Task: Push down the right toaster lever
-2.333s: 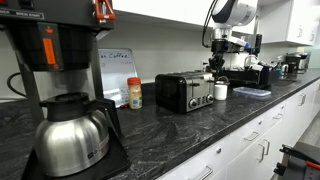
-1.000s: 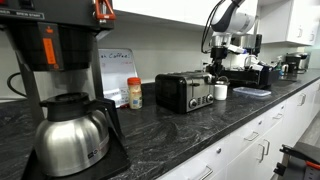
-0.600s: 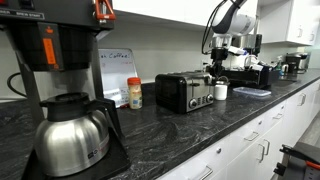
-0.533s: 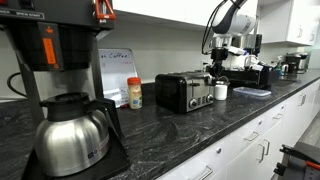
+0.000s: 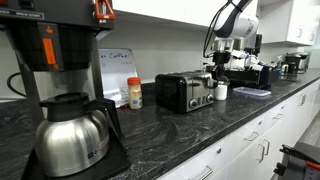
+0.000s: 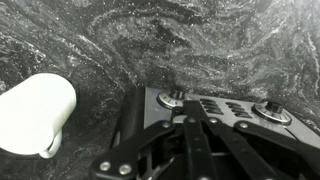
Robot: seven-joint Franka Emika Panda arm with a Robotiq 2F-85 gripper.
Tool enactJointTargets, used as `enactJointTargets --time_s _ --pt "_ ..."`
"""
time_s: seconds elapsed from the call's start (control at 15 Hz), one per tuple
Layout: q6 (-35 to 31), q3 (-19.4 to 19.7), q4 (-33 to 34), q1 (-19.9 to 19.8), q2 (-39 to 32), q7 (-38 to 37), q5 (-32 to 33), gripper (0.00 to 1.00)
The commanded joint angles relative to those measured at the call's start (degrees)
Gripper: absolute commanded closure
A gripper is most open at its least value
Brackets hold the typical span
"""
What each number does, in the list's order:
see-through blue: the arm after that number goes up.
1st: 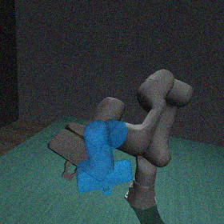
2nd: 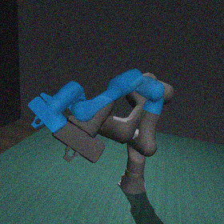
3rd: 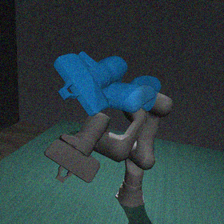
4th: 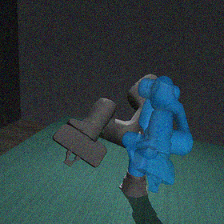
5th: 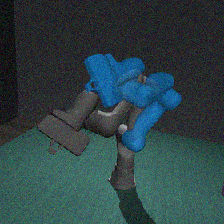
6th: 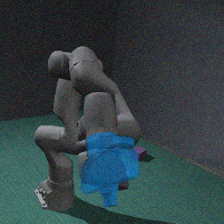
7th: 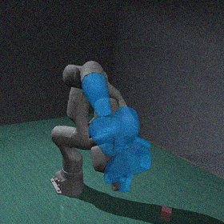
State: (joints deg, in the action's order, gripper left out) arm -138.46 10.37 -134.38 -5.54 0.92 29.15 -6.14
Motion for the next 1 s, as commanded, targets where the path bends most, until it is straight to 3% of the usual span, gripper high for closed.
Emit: enactJointTargets --time_s 0.0,0.93 --pt "-1.8 -0.1 -3.6 -1.5 -0.1 2.8 0.1 1.00" --pt "-4.6 -0.4 -0.9 -1.8 -5.4 6.1 -2.7 1.00"
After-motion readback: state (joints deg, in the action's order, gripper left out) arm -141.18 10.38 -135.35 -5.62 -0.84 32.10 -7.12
